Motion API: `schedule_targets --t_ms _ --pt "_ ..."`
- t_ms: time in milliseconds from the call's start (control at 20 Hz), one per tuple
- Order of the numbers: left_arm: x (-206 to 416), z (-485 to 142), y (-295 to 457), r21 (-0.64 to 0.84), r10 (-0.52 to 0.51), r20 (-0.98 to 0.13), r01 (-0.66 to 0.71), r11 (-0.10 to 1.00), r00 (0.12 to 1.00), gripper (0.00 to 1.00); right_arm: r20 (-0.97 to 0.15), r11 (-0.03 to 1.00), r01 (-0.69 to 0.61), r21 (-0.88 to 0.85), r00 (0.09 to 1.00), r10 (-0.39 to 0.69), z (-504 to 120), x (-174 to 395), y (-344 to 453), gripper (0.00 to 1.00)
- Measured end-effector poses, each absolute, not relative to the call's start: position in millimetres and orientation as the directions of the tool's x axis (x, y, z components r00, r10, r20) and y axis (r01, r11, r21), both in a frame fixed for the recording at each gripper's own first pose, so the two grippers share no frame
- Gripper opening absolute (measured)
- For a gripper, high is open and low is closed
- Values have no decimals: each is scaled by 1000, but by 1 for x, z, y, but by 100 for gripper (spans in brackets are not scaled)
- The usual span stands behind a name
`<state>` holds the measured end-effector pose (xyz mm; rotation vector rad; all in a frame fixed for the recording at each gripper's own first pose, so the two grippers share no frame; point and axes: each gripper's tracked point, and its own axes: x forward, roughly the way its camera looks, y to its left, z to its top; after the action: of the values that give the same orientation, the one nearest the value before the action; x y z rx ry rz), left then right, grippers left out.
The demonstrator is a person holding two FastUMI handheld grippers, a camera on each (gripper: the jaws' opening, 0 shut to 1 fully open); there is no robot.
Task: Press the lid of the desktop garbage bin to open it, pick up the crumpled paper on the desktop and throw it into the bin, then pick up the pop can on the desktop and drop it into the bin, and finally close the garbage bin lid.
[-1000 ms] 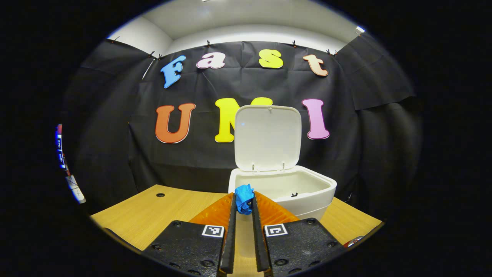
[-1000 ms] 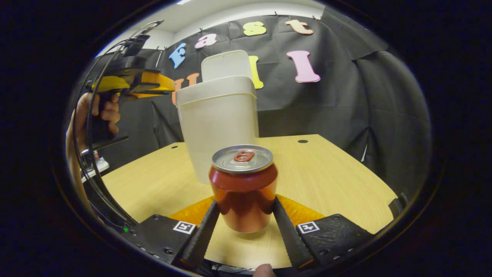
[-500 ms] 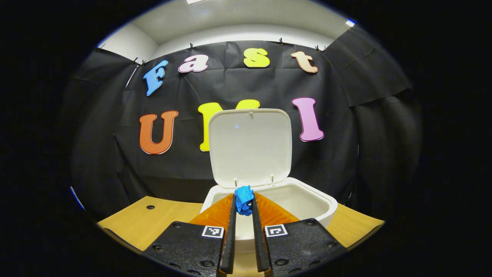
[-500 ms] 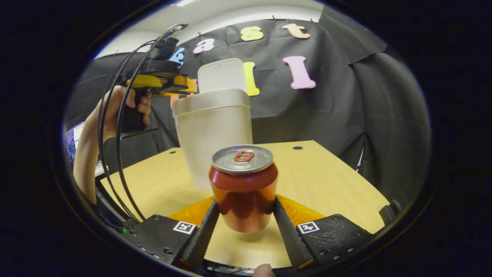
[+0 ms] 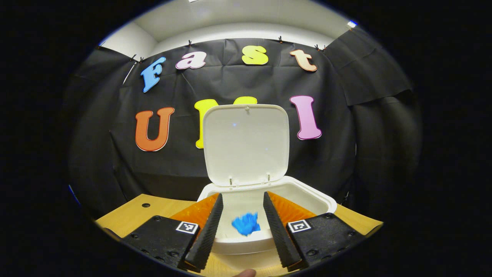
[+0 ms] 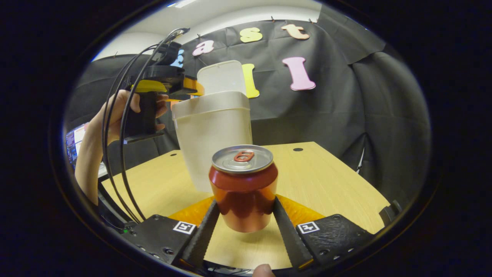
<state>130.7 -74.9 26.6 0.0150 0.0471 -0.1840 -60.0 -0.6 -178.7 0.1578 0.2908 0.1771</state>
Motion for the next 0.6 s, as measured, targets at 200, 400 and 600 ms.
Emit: schedule_targets --t_ms 200,400,600 --pt "127 33 -73 16 -172 -25 173 985 985 97 -267 972 -144 185 944 191 -177 -62 -3 81" --pt "119 33 -70 15 -160 -28 160 987 987 98 -261 974 -132 182 949 177 -173 -64 -9 81" --pt "108 50 -71 13 -154 -8 154 988 988 98 -247 980 -115 165 957 154 -159 -63 -18 81"
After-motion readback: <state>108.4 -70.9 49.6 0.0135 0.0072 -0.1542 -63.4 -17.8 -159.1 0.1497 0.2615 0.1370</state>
